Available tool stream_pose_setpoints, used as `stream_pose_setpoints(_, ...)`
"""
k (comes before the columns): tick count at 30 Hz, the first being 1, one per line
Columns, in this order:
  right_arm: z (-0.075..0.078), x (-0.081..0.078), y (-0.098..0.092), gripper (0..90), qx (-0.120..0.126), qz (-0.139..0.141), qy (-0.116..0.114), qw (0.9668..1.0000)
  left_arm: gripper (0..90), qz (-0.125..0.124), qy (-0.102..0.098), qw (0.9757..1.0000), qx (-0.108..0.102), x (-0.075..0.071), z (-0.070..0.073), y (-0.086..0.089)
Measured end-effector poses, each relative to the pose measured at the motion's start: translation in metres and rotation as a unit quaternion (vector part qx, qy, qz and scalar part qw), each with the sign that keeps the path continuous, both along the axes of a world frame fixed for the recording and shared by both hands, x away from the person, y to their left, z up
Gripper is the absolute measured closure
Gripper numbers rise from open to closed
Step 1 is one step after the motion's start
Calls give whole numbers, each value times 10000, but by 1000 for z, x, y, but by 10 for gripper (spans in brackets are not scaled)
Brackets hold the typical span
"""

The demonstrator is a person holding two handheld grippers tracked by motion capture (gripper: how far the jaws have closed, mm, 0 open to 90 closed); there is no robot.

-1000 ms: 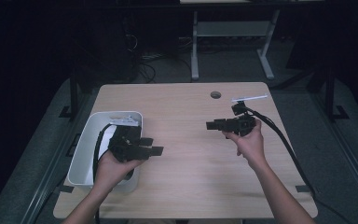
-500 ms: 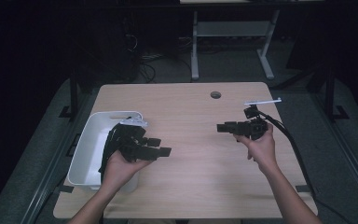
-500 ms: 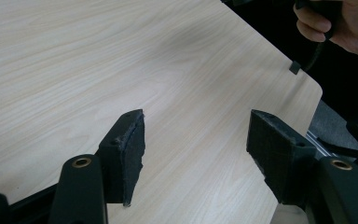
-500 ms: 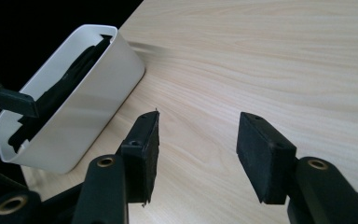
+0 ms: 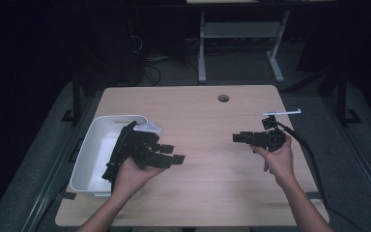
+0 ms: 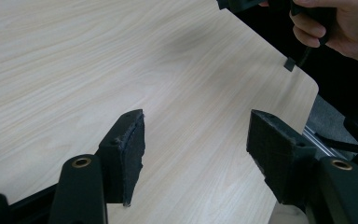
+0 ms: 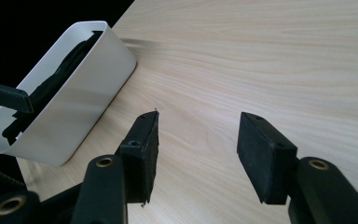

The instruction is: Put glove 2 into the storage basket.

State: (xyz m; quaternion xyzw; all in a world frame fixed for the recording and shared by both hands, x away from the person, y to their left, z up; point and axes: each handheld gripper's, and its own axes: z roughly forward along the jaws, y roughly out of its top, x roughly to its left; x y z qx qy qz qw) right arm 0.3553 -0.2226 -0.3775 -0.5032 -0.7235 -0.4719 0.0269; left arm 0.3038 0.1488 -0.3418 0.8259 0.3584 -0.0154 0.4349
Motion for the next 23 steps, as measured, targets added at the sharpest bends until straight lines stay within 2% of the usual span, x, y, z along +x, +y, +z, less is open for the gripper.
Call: stream_pose_setpoints(23, -23, -24, -40, 459, -57, -284, 126, 9995, 357, -277, 38, 9996, 49, -4, -12, -25)
